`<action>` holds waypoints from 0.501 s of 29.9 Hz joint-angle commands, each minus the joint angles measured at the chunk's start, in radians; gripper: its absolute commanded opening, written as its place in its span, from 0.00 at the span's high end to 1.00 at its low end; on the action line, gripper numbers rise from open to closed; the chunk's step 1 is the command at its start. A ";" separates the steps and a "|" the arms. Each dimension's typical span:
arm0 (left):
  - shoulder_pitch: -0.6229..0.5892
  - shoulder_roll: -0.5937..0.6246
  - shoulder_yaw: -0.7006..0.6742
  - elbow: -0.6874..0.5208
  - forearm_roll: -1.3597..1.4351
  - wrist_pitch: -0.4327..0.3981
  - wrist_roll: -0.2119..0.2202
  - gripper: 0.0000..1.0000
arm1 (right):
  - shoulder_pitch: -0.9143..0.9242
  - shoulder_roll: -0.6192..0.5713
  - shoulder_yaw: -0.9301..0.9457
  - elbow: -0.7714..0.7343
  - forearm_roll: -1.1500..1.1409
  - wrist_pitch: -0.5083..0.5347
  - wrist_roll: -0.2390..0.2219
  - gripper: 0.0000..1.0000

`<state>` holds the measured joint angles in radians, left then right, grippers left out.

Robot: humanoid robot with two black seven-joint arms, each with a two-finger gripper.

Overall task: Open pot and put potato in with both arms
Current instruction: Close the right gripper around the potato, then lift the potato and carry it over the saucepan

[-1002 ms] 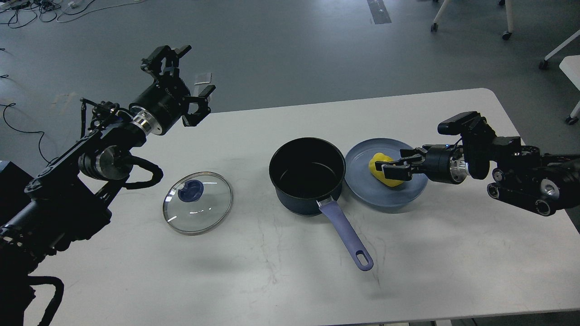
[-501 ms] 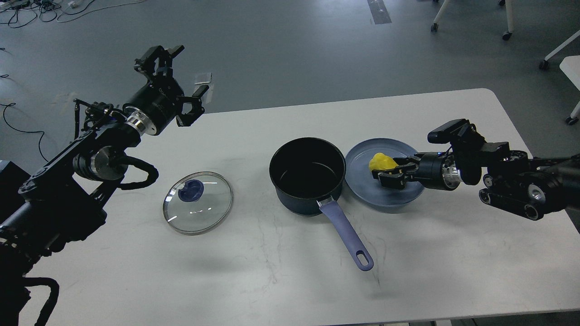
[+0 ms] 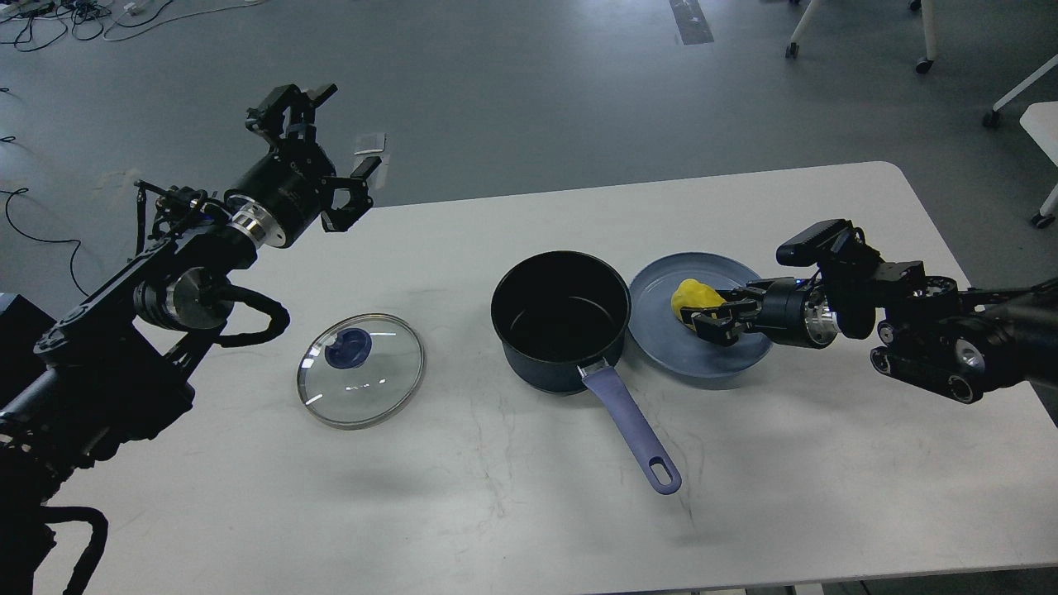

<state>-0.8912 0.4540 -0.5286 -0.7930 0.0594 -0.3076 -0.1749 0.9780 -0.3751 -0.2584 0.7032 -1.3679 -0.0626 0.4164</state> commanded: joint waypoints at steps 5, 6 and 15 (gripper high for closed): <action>-0.002 -0.001 0.004 0.000 0.000 0.005 0.000 0.02 | 0.014 0.004 0.002 0.001 0.001 -0.008 0.001 0.97; -0.002 -0.001 0.004 0.000 0.000 0.005 0.000 0.02 | 0.024 0.004 0.002 0.005 0.003 -0.008 -0.001 1.00; -0.003 -0.006 0.007 0.000 0.002 0.012 0.000 0.02 | 0.135 -0.096 0.002 0.074 0.004 -0.009 -0.001 1.00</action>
<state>-0.8934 0.4486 -0.5216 -0.7930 0.0612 -0.2991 -0.1749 1.0733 -0.4351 -0.2567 0.7438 -1.3636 -0.0709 0.4157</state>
